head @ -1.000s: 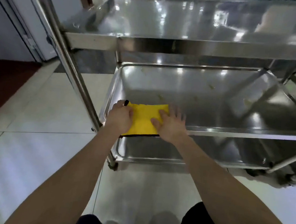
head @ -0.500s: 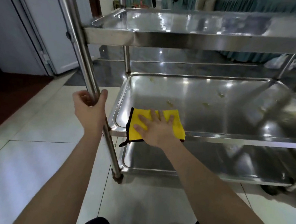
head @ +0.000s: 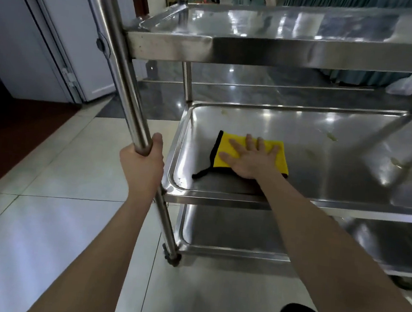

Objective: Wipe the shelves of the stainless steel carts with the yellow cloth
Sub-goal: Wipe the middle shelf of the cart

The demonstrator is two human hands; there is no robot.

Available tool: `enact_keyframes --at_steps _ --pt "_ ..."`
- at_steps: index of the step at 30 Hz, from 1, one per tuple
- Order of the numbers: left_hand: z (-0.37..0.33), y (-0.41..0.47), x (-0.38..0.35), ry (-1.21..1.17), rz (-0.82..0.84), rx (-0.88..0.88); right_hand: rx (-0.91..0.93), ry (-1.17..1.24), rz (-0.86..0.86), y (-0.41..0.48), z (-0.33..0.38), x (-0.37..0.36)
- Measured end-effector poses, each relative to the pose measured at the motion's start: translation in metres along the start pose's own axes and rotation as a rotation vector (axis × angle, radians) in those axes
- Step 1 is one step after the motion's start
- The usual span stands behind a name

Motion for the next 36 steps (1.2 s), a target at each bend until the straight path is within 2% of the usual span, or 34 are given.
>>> enact_keyframes --at_steps 5,9,15,19,23,31,36 --pt "0.007 0.001 0.0 0.012 -0.053 -0.049 0.048 -0.016 -0.011 0.046 0.075 0.01" --pt "0.008 0.004 -0.001 0.003 -0.07 -0.059 0.128 -0.044 -0.006 0.04 0.134 -0.007" --pt "-0.004 0.001 -0.003 -0.01 -0.011 -0.005 0.221 -0.087 -0.01 -0.021 0.139 -0.033" --pt "-0.009 -0.001 0.0 0.032 -0.003 0.044 0.25 -0.037 0.075 -0.05 0.111 -0.034" --pt "-0.012 -0.003 0.001 0.059 0.002 0.045 0.228 -0.007 0.082 -0.066 0.058 -0.029" --pt "-0.011 -0.001 0.001 0.053 -0.016 0.038 -0.065 0.029 0.048 -0.082 -0.12 0.001" --pt "-0.001 0.003 0.002 0.035 -0.021 0.016 -0.18 0.07 0.027 -0.06 -0.164 0.019"
Point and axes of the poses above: each hand's wrist, its own y-axis towards the middle knuckle, its own x-axis out of the back of the hand, z = x × y, the point moved 4 cm from there along y, towards the middle knuckle, and after that the axes turned 12 degrees about z, right-handed, at the moved point
